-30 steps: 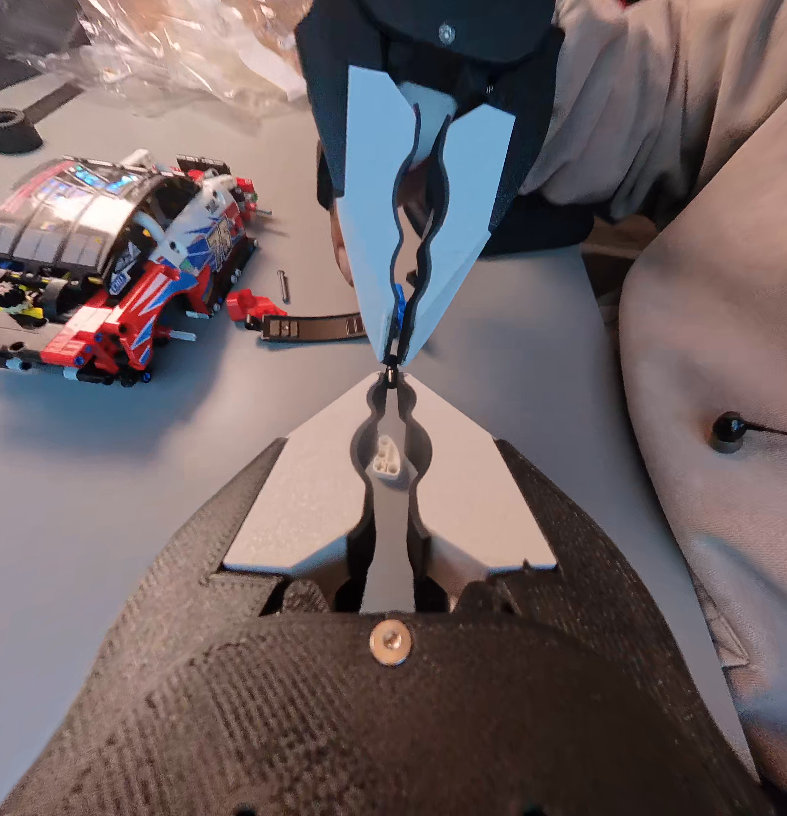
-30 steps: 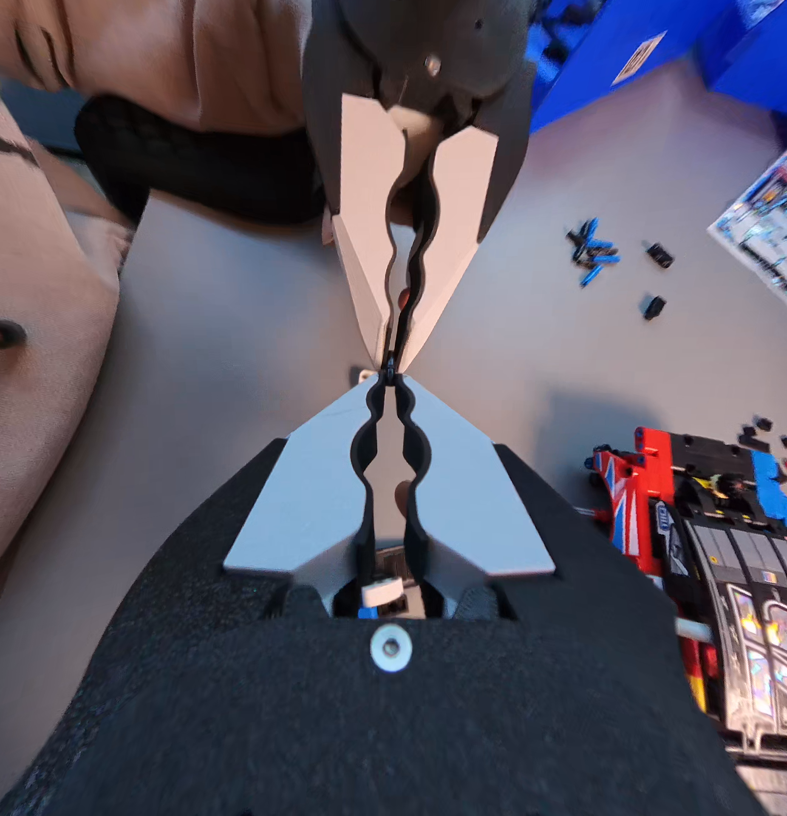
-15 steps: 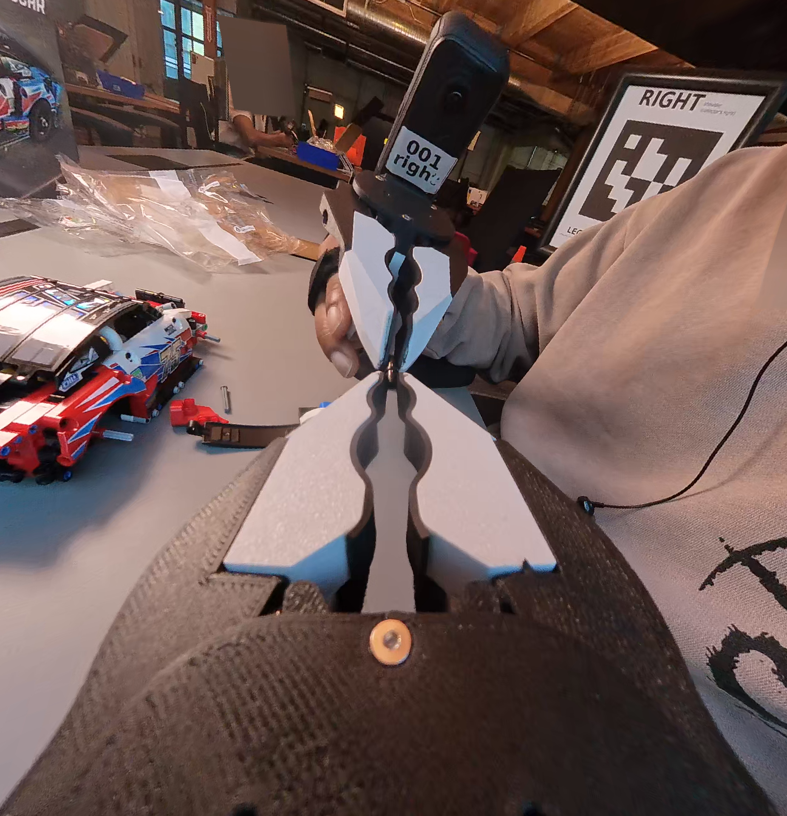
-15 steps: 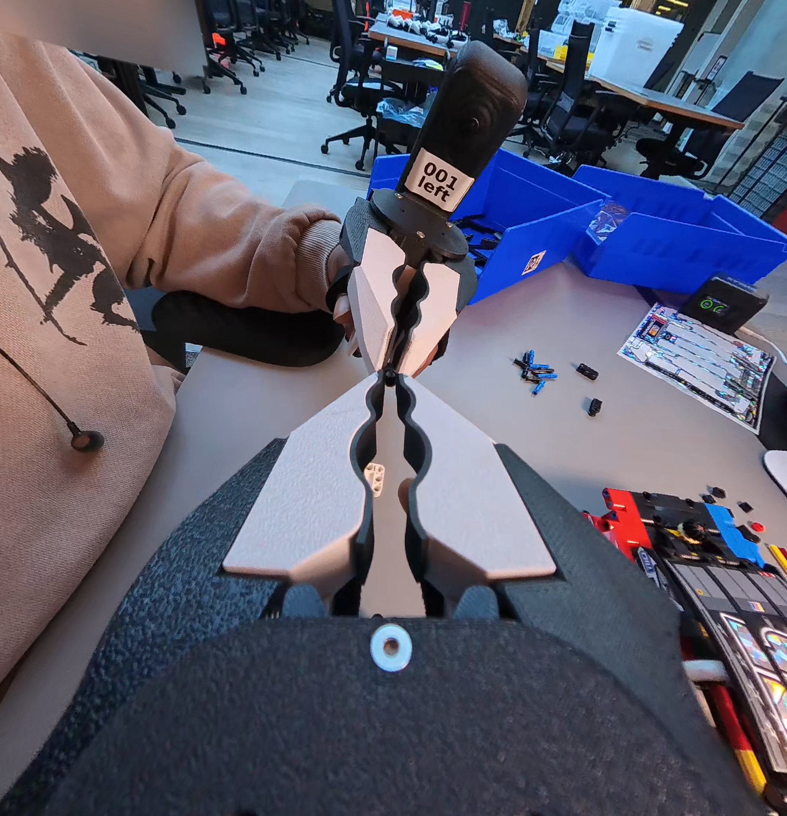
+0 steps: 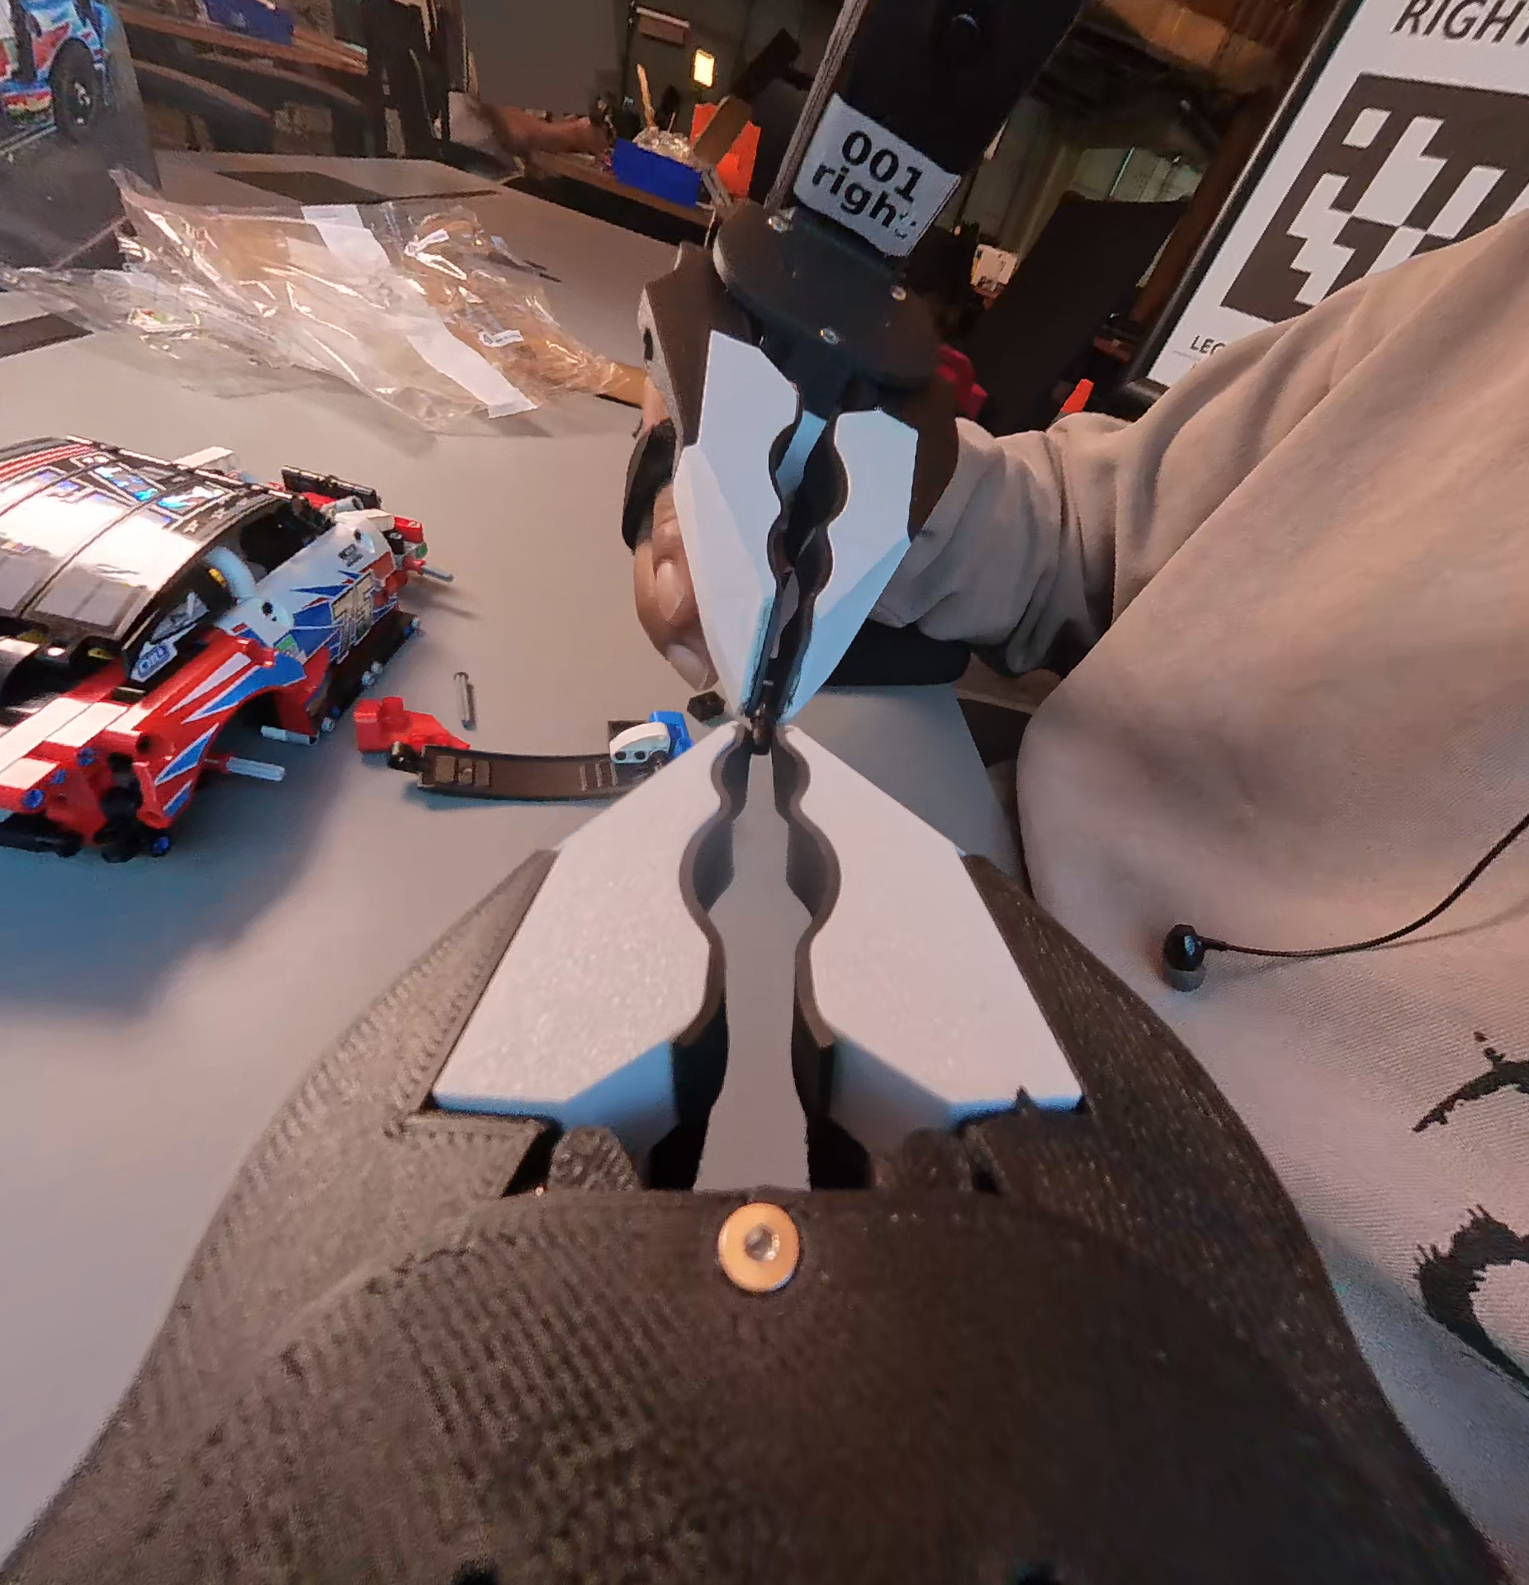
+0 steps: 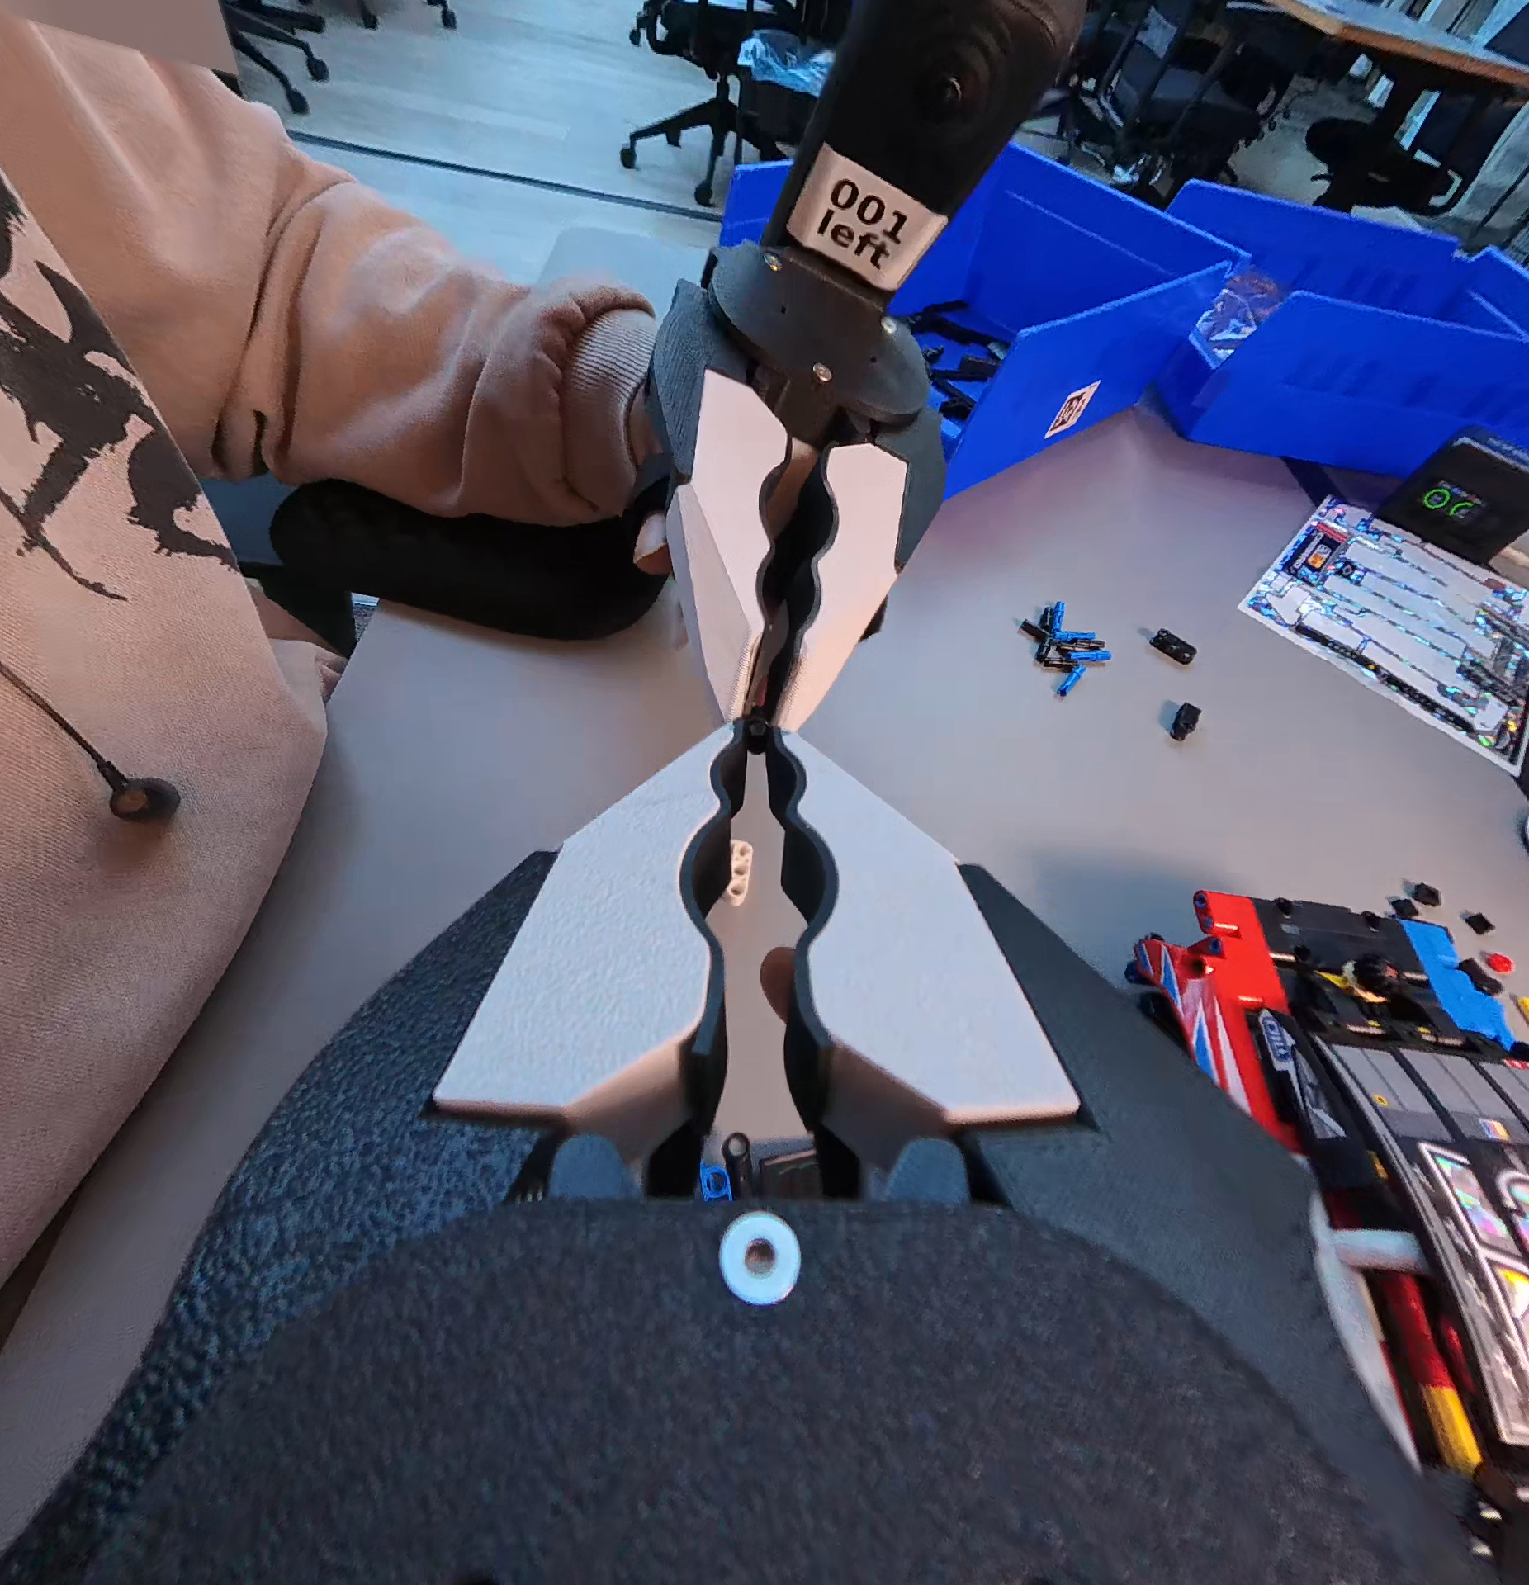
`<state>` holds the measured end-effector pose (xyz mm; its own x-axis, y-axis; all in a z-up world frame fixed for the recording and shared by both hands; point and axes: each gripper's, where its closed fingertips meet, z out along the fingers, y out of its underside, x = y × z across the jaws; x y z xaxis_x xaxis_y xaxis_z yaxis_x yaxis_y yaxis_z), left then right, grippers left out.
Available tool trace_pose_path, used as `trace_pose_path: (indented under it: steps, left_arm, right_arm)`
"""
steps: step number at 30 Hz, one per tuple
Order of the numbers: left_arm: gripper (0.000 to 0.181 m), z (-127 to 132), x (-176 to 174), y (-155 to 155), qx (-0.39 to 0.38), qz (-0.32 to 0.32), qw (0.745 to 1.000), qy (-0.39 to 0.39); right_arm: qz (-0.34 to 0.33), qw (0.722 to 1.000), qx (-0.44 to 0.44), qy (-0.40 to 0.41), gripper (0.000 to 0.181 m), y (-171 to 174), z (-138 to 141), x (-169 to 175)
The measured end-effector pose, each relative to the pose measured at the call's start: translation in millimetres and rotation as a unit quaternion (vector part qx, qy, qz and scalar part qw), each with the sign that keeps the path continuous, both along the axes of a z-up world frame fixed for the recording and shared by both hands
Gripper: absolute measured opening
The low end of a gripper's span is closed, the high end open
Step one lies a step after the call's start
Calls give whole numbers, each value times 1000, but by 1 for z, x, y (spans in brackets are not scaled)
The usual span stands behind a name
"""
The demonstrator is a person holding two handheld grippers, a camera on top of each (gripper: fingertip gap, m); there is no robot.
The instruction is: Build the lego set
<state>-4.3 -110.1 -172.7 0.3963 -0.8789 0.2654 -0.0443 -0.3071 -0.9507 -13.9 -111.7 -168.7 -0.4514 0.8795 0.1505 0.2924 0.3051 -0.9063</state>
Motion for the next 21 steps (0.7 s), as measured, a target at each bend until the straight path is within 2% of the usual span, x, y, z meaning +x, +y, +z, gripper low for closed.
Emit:
trace_pose_path:
  steps: [2,6,9,13,16,21]
  left_arm:
    - [8,-9,-5,3,2,12,999,32]
    - [32,-43,-22,6,-13,28,990,137]
    - [40,-64,-28,2,-34,21,981,188]
    - [40,-93,-34,-1,-32,11,963,266]
    - [36,-103,-36,-1,-3,0,948,318]
    - [34,-104,-31,-3,2,-25,950,311]
  right_arm:
    - [-2,1000,-9,-11,1,2,-5,-1]
    - [-22,999,-5,-41,1,12,-12,-2]
    - [-39,997,-2,-70,2,20,-15,0]
    - [-55,992,0,-115,2,27,-22,2]
    - [-59,988,16,-140,2,29,-28,3]
    - [-71,981,22,-180,2,27,-37,2]
